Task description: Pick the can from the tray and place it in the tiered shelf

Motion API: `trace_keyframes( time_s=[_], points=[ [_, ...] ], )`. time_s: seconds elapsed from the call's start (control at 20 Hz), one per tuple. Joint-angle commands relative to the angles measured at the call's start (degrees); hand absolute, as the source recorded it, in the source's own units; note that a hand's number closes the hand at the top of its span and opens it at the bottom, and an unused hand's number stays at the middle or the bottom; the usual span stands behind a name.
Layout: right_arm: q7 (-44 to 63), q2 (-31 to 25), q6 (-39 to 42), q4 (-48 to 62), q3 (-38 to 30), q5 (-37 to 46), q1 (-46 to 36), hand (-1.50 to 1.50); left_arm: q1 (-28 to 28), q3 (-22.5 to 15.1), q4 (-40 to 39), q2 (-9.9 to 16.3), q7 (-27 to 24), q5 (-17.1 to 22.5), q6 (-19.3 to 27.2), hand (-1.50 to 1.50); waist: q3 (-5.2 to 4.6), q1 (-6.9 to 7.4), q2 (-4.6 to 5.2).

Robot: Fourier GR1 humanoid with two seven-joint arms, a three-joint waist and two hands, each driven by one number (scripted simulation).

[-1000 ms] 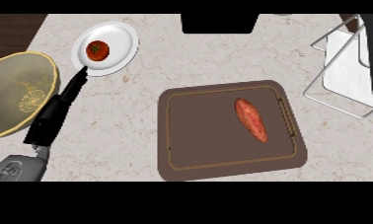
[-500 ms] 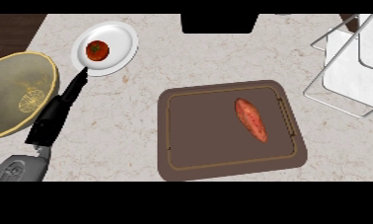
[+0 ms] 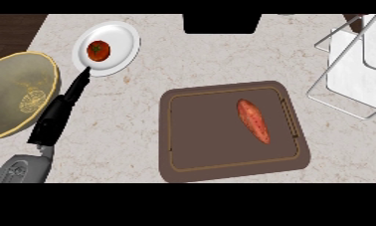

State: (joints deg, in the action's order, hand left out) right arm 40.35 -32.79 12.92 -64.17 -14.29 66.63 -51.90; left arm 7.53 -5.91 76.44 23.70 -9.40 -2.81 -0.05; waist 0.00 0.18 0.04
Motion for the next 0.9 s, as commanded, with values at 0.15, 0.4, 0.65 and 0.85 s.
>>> trace_keyframes(
  time_s=[0.15, 0.4, 0.65, 0.85],
  points=[
    [-3.00, 1.08, -7.57, 5.40, -1.72, -0.64, 5.04, 1.50, 1.50, 0.31, 2.81, -2.49, 4.28, -1.28, 0.57, 0.00, 0.03, 0.26, 0.06],
    [-2.25, 0.78, -8.90, 6.88, -1.02, 1.06, 7.43, 1.50, 0.55, 0.49, -0.85, -2.39, -0.48, -2.92, -0.47, 0.00, 0.00, 0.16, 0.11],
    [-3.78, 2.90, -15.78, 6.50, -7.84, -5.14, 12.10, 1.50, 1.35, 2.11, -1.83, -1.54, -1.20, -1.89, -2.07, 0.00, 0.02, -0.33, 0.16],
    [-7.12, 2.74, -16.19, -0.16, -8.77, -9.33, 14.03, -1.50, -1.41, 1.57, 4.09, -2.69, 2.94, -3.06, -0.99, 0.00, 0.02, -0.15, -0.19]
  ],
)
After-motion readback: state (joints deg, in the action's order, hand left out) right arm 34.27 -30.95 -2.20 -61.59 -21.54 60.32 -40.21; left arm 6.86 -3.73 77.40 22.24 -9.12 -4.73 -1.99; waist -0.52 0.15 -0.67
